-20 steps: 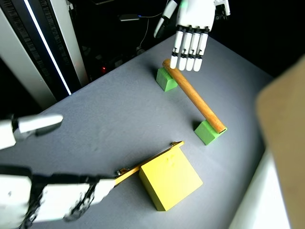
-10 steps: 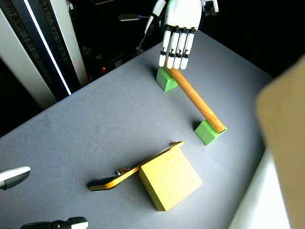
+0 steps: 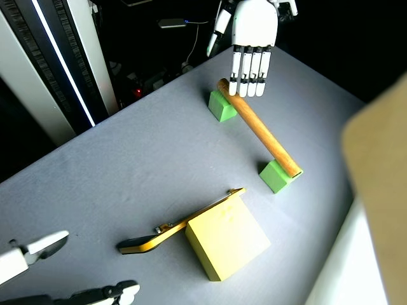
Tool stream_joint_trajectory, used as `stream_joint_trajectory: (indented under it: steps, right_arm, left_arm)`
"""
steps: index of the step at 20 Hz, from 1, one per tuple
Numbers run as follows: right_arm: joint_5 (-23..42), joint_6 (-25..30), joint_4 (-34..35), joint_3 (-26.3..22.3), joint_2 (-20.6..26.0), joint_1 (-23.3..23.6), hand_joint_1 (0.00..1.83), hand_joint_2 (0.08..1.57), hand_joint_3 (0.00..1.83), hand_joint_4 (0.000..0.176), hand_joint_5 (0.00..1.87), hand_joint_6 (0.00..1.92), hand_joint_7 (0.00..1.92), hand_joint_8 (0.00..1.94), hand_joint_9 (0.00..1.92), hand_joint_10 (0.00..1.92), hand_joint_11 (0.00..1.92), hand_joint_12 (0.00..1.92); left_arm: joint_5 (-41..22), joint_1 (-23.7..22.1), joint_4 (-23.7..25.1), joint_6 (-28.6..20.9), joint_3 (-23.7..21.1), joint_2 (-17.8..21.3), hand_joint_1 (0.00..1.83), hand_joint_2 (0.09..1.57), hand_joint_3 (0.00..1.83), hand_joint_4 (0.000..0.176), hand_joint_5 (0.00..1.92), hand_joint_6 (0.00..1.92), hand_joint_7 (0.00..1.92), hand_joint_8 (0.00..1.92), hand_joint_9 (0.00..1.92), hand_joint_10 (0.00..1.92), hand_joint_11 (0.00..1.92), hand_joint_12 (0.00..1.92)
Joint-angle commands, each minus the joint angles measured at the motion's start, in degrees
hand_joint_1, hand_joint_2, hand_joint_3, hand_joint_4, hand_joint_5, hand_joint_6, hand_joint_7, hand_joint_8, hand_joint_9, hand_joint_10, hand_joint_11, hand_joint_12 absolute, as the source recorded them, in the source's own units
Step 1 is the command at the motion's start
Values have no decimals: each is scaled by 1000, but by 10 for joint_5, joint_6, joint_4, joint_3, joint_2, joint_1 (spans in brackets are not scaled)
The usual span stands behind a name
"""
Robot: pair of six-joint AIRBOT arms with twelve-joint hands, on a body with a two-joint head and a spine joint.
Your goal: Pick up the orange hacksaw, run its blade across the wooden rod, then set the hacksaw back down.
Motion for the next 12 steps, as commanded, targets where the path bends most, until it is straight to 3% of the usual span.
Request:
stream_joint_trajectory:
  steps: [1,7,8,12]
  right_arm:
    - [15,8,45,7,-2,7,999,1044,7,0,82,1,38,0,100,1,0,708]
    - [-38,36,46,5,-22,25,1082,1031,0,0,116,12,52,10,92,7,0,716]
    - [-44,36,47,5,-23,30,1027,1063,6,0,78,3,25,2,64,1,0,663]
    - [-54,-7,128,3,-31,18,1032,1052,1,0,102,7,48,6,99,9,0,711]
  left_arm:
    - [-19,-2,-14,-2,3,0,0,1237,0,0,67,3,54,1,33,0,0,156]
    - [-1,2,-14,-4,-6,-4,0,1240,0,0,55,0,61,2,47,3,0,161]
    - [-1,2,-14,-4,-6,-4,0,1239,0,0,49,1,59,1,43,1,0,131]
    - [-3,2,-14,-6,-4,-5,0,1245,1,0,74,4,69,3,52,4,0,157]
